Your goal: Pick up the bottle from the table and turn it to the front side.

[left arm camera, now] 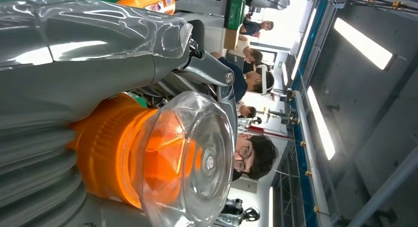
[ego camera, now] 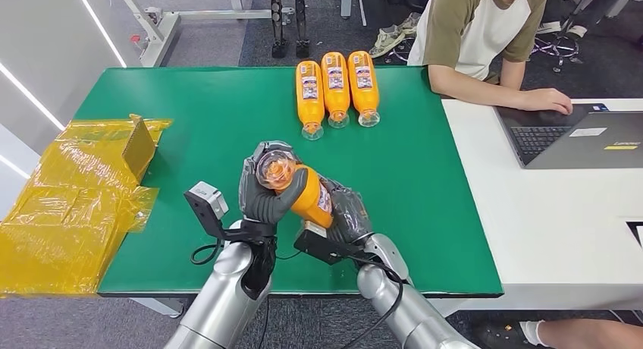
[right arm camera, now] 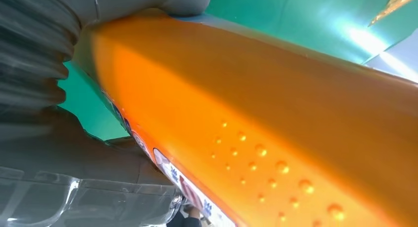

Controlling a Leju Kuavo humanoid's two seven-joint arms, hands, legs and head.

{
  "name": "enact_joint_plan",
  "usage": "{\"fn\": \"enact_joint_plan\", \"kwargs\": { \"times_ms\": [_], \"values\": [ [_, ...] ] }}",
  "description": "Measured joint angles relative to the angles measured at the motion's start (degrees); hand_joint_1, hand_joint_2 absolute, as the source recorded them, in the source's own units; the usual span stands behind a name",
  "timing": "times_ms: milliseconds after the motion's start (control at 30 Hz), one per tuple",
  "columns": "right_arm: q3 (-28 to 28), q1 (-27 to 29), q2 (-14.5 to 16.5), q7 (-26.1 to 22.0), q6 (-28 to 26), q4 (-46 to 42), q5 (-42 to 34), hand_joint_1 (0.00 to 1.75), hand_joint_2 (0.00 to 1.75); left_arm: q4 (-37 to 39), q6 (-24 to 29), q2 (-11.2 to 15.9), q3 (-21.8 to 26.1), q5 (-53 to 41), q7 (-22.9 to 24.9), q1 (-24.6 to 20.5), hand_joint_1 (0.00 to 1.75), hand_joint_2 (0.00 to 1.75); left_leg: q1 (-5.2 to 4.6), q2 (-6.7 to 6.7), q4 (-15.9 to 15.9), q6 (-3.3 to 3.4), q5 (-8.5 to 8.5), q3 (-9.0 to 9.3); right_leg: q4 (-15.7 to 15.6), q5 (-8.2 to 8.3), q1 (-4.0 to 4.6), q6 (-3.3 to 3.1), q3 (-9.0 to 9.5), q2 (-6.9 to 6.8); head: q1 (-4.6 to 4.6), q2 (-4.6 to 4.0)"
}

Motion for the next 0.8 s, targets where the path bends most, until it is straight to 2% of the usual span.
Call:
{"fn": "enact_joint_plan", "kwargs": {
  "times_ms": [33,167,400,633,700,800],
  "values": [
    [-0.1,0.0,0.1,-0.2,-0.2,0.0,-0.1,1.72,1.75,0.1,0.1,0.0,0.0,0.2,0.0,-0.2,1.75,1.75,0.0,0.0,0.0,0.0,0.0,0.0,0.0,0.0,0.0,0.0,0.0,0.0,0.0,0.0],
    [-0.7,-0.2,0.8,-0.7,-1.2,0.0,-1.3,0.02,1.75,0.3,0.9,-0.1,0.0,1.1,0.2,-0.8,1.75,1.75,0.0,-0.01,0.0,0.0,0.0,-0.02,0.0,0.0,0.0,0.0,0.0,-0.01,0.01,0.0],
    [-1.2,-1.2,3.8,-3.7,-4.9,-1.4,-6.7,0.0,1.75,1.0,4.6,-0.7,-0.1,2.1,0.6,-1.4,1.75,1.75,0.01,0.0,0.0,-0.01,0.01,-0.01,0.0,0.0,0.01,0.0,-0.04,0.01,0.0,0.0],
    [-0.8,0.4,4.9,-6.2,-8.0,-6.0,-11.9,0.0,1.75,-1.2,4.4,-0.1,0.9,3.2,-0.2,-0.9,1.75,1.75,0.01,-0.04,0.0,-0.02,0.01,-0.05,0.0,-0.01,0.0,0.0,-0.04,-0.01,0.01,0.0],
    [-0.4,1.6,4.9,-6.9,-8.5,-8.3,-13.5,0.0,1.75,-3.5,7.0,0.4,1.8,2.0,-0.4,-0.5,1.75,1.75,0.01,-0.04,0.0,-0.02,0.01,-0.06,0.0,-0.01,0.0,0.0,-0.04,-0.01,0.02,0.0],
    [0.2,3.8,4.9,-8.3,-9.4,-12.1,-16.3,0.0,1.75,-7.9,14.0,2.1,4.0,-1.3,-0.4,0.0,1.75,1.75,0.01,-0.01,0.0,-0.02,0.01,-0.05,0.0,-0.01,0.01,0.0,-0.08,0.02,0.0,0.0]
  ]
}}
